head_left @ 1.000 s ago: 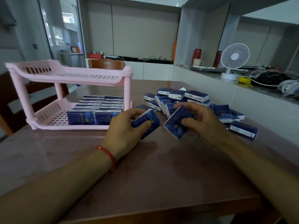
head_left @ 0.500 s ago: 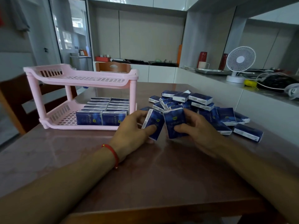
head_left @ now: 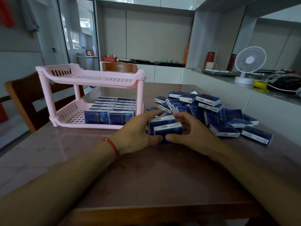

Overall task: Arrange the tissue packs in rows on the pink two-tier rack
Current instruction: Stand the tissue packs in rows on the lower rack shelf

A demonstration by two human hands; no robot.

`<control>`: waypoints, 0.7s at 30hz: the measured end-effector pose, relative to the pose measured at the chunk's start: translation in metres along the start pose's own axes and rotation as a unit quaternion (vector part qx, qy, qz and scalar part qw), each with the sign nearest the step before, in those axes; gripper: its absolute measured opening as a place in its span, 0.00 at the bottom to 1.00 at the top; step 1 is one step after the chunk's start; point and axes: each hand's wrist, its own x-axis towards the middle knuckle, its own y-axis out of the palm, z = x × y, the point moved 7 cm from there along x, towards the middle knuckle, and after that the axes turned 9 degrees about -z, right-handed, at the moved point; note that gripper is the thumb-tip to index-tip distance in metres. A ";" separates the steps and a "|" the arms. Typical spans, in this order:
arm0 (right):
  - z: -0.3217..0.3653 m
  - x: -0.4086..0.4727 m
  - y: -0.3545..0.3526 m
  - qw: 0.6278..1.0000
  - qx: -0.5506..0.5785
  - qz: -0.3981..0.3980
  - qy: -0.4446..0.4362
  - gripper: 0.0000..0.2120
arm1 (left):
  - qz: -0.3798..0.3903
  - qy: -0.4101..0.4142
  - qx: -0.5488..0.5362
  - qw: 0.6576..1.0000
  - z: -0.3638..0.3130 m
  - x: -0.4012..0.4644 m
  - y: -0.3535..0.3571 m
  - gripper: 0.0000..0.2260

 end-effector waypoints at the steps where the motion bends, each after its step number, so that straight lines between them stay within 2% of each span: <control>1: 0.003 -0.002 0.001 1.000 0.008 0.018 -0.017 0.31 | 0.004 -0.002 0.013 1.000 0.001 -0.001 -0.002 0.34; 5: 0.008 -0.009 0.000 0.993 -0.090 -0.001 -0.073 0.23 | 0.038 -0.017 0.003 0.999 0.008 -0.005 0.000 0.28; 10: 0.020 -0.014 0.001 0.988 -0.138 -0.022 -0.066 0.25 | 0.055 0.003 0.007 0.998 0.004 -0.009 0.002 0.25; 16: 0.044 -0.026 0.017 0.993 -0.108 -0.002 -0.058 0.23 | 0.052 0.012 0.000 0.999 -0.005 -0.029 -0.031 0.26; 19: 0.068 -0.029 0.042 0.997 -0.050 0.004 -0.065 0.23 | 0.015 0.004 -0.023 1.000 0.003 -0.054 -0.065 0.26; 21: 0.084 -0.023 0.061 0.996 -0.032 -0.021 -0.082 0.24 | -0.019 -0.013 -0.055 0.998 0.011 -0.067 -0.090 0.26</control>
